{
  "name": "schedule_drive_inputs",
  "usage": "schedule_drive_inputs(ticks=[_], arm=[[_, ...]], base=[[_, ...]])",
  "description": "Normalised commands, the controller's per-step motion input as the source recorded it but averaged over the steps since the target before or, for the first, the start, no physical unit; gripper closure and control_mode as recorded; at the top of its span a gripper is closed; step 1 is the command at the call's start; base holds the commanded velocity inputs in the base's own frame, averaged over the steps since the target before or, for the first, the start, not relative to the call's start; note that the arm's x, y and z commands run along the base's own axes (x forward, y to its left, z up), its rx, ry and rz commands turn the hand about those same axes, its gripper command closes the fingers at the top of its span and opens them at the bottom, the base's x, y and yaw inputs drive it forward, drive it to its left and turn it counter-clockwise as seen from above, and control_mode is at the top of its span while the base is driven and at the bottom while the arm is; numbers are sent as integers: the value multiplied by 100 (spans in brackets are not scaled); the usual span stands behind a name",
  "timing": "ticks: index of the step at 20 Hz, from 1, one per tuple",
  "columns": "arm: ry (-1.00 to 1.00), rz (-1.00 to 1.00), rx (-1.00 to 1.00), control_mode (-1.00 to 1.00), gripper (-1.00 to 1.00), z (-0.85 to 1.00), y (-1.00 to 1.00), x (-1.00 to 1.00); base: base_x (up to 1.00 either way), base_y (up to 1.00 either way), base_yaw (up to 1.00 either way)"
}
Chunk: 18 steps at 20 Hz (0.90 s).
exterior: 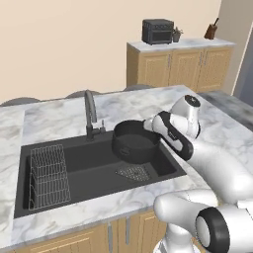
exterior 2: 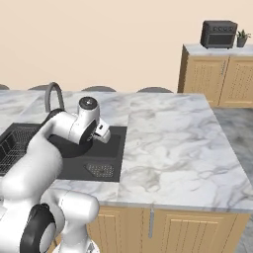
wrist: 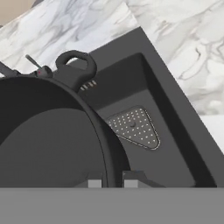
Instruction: Move the pot and pan from the stove into the sink.
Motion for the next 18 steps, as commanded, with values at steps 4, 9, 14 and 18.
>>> schedule_drive_inputs(ticks=[4, 9, 14, 18], arm=[[-1, -11, 0, -100, 100, -39, 12, 55], [0, -8, 0, -100, 100, -44, 10, 42], [0, -5, 0, -100, 100, -40, 5, 24], [0, -1, 0, -100, 100, -26, 0, 15]], base=[[0, 0, 0], [0, 0, 0], [0, 0, 0], [0, 0, 0]])
